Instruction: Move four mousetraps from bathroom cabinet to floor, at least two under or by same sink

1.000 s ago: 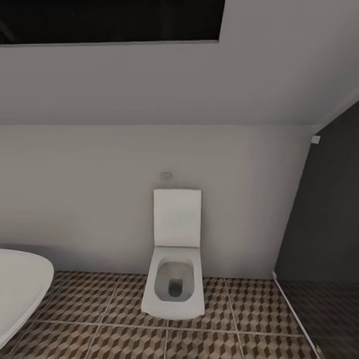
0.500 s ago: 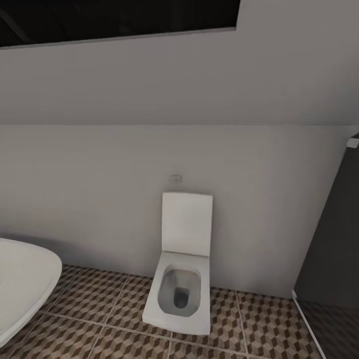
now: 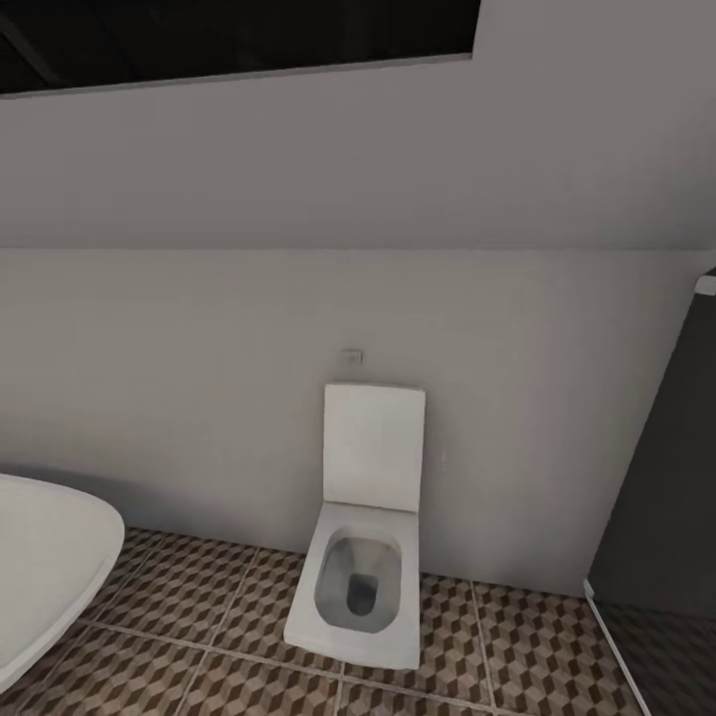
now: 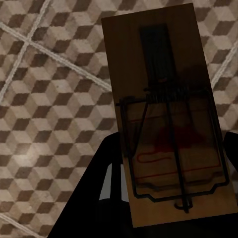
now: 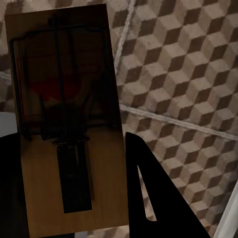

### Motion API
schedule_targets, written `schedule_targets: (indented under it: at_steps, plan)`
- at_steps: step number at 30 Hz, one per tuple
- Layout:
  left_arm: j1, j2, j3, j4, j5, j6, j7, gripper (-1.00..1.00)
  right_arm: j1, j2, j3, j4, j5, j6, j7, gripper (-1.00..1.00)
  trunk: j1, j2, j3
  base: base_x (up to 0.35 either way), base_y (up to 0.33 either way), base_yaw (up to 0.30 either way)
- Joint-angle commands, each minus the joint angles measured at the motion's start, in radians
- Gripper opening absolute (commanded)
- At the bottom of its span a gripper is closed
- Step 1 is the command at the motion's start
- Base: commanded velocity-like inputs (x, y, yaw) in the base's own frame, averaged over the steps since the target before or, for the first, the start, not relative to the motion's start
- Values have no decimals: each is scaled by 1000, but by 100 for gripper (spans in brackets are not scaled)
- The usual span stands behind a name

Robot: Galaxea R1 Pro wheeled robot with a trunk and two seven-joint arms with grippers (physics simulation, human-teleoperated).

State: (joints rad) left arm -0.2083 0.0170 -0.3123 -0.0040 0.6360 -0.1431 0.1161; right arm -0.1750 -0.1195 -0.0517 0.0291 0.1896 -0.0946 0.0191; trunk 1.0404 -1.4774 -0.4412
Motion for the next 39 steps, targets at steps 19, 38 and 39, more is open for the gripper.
schedule_targets:
  at_steps: [19,38,39]
  plan:
    - [0,0,-8,-1,2,-1,8,-100,-1,0,-7,3,1,-2,1,-100,0,-1,-1,0,0,-122]
    - [0,0,-8,-1,2,-2,8,-100,-1,0,-8,3,1,-1,1,-100,0,-1,-1,0,0,-28]
    - [0,0,-8,-1,2,-2,8,-100,-1,0,-8,3,1,-2,1,-100,0,-1,-1,0,0,0]
